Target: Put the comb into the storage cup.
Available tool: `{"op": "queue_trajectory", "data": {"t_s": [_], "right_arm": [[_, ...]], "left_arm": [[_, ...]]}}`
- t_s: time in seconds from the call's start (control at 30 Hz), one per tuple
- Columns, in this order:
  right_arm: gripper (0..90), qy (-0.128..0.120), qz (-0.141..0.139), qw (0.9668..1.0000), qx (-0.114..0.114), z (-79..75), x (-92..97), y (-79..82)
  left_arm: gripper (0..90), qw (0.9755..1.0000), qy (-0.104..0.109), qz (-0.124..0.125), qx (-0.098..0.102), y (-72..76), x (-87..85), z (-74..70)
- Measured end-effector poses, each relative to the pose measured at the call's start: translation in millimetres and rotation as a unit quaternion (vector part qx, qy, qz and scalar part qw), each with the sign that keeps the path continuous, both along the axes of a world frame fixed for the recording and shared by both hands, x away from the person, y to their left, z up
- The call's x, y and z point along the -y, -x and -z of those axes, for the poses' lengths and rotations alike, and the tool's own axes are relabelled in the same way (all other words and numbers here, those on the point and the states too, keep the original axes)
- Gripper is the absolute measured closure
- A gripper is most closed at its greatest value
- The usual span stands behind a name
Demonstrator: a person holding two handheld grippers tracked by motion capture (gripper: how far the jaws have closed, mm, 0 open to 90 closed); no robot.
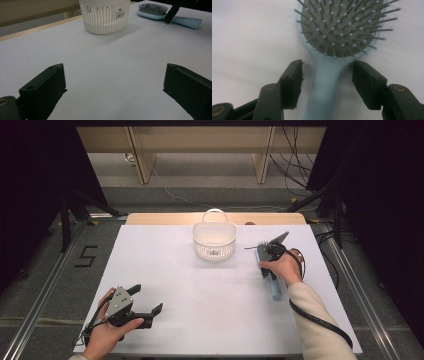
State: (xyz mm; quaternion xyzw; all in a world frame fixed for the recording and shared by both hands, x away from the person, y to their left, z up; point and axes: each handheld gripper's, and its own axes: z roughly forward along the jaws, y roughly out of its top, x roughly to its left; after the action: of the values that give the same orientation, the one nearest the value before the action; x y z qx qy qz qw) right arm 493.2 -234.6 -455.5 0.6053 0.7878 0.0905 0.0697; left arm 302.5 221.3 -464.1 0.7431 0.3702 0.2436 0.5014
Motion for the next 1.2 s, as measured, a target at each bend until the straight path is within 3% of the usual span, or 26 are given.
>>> {"op": "queue_trajectory", "data": {"t_s": [0.23, 0.57, 1.2], "right_arm": [[50.4, 0.017, 0.012, 0.9997, -0.01, -0.8, -3.8, -2.6], [61.7, 0.02, 0.037, 0.9987, -0.029, -2.4, -6.2, -6.8], [67.0, 0.025, 0.063, 0.9964, -0.051, -2.9, -9.6, -11.7]], "left_arm": [[3.7, 1.0, 0.0, 0.002, -0.001, -0.1, 0.3, 0.1], [4.0, 1.0, 0.0, 0.002, -0.001, 0.1, 0.0, -0.1], [4.1, 1.0, 0.001, 0.002, -0.001, -0.1, 0.1, 0.3]]}}
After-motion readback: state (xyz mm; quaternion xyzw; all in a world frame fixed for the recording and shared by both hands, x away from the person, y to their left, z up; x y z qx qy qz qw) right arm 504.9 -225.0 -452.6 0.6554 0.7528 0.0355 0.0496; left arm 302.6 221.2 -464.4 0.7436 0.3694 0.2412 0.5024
